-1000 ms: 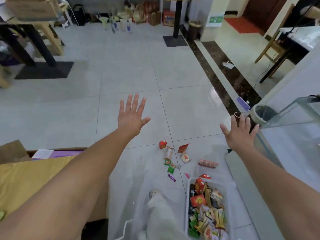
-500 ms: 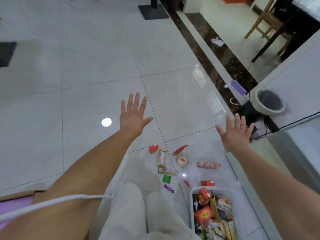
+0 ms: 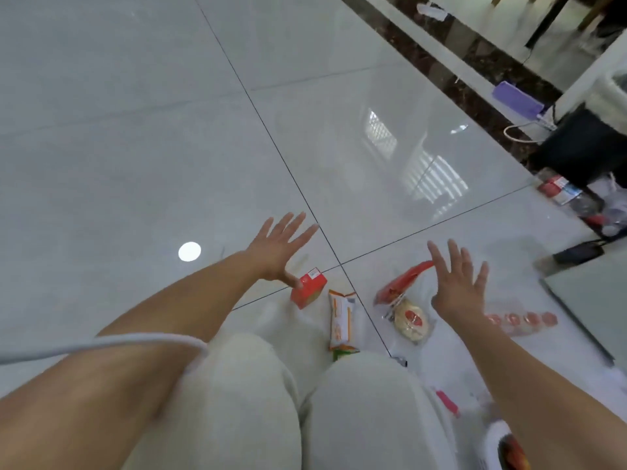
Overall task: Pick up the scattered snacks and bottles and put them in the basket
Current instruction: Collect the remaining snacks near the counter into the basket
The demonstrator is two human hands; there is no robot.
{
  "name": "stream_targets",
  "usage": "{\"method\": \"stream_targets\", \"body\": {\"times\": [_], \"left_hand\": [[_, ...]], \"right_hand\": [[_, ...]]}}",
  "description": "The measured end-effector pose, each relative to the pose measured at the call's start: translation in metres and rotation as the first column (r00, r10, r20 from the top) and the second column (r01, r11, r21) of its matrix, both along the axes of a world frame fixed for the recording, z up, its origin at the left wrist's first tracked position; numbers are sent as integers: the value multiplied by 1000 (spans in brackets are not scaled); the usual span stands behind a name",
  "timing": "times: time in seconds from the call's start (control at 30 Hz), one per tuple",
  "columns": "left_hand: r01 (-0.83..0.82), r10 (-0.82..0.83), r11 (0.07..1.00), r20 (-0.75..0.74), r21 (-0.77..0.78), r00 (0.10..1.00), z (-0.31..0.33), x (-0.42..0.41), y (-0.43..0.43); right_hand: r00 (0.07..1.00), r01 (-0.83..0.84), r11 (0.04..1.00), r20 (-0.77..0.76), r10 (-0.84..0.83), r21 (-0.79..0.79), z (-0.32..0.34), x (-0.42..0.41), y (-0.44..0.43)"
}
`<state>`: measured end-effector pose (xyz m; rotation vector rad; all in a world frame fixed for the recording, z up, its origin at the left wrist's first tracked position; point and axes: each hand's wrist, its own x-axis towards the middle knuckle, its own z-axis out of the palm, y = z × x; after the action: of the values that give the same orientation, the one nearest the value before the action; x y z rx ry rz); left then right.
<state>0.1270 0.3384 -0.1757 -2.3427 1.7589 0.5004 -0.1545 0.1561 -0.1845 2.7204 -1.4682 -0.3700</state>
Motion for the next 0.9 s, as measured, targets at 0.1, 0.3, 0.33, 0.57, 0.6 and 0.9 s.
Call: {"method": "stream_targets", "body": {"times": [0.1, 0.3, 0.33, 0.57, 0.6, 0.9], "left_hand": [[-42, 42, 999, -23, 2, 999, -8, 5, -7], [-102, 117, 991, -207, 82, 971, -58, -43, -20], [-99, 126, 988, -245, 117, 961, -67, -51, -23], [-170, 201, 978, -310, 123, 929, -79, -67, -11], [-186, 214, 976, -317, 116, 924, -81, -67, -9], [-484, 477, 869, -422, 98, 771, -73, -50, -20]], "right_hand": [[999, -33, 999, -11, 33, 31, -20, 1, 5], [997, -4, 997, 78, 10, -71, -57, -1, 14], [995, -1, 993, 97, 12, -117, -59, 1, 12], [970, 138, 985, 216, -113, -106, -61, -6, 12], [949, 172, 985, 272, -159, -23, -61, -8, 11], [273, 104, 558, 516, -812, 824, -66, -15, 30]]}}
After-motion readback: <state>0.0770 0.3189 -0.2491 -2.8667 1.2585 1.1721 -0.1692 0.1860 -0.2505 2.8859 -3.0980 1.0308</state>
